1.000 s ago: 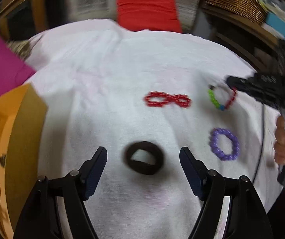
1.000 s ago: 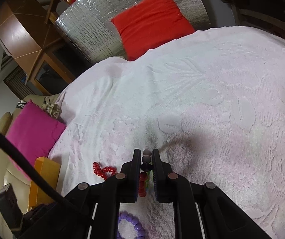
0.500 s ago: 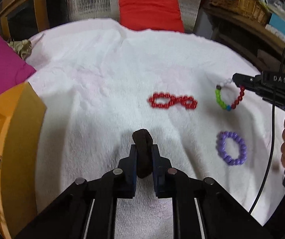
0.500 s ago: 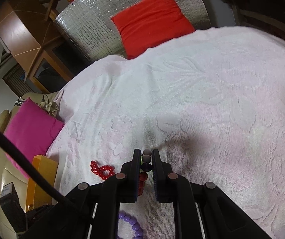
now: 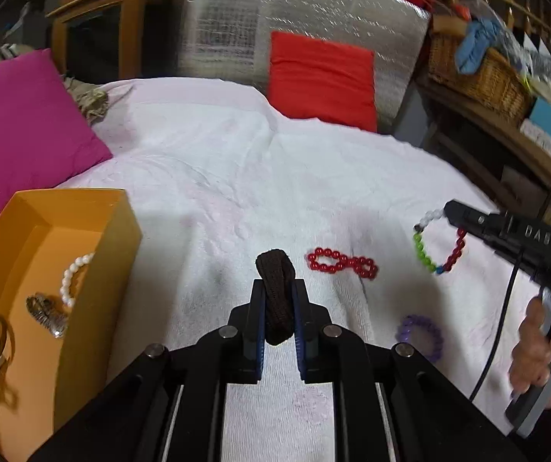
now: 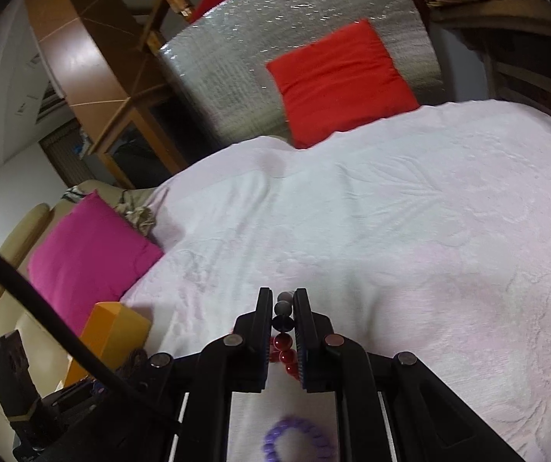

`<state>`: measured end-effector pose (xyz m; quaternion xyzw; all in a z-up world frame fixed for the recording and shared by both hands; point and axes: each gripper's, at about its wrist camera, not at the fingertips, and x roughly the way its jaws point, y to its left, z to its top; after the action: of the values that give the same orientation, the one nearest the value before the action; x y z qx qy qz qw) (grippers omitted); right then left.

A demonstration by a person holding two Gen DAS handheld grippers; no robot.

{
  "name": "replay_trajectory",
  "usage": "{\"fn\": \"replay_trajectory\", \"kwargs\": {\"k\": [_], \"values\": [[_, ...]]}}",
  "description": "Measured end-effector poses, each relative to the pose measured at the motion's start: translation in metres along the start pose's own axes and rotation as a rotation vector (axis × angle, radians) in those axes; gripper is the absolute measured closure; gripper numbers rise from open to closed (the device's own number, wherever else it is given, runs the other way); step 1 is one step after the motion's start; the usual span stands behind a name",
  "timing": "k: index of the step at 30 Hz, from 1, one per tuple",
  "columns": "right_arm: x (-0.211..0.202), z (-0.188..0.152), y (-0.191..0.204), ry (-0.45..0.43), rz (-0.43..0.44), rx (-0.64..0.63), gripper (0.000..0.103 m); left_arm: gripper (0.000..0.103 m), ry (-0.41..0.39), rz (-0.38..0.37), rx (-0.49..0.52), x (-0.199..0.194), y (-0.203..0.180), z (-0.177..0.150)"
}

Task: Organize jewelry
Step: 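Carry hair tie and red-green bracelet into the orange box and open both tools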

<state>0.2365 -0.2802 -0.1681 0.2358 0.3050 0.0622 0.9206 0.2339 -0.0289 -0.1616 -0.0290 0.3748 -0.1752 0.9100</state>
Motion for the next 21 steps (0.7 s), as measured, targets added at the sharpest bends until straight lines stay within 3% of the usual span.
{"fn": "replay_trajectory", "kwargs": {"k": [9, 14, 21], "values": [[-0.001, -0.013, 0.064, 0.018, 0.108, -0.084, 0.091, 0.090, -0.113, 0.068, -0.091, -0.058, 0.031, -0.006], [0.003, -0.024, 0.105, 0.048, 0.195, -0.104, 0.091, 0.090, -0.164, 0.209, -0.153, -0.102, 0.069, -0.020], [0.013, -0.058, 0.179, 0.114, 0.346, -0.177, 0.091, 0.090, -0.116, 0.387, -0.244, -0.149, 0.133, -0.057]]}}
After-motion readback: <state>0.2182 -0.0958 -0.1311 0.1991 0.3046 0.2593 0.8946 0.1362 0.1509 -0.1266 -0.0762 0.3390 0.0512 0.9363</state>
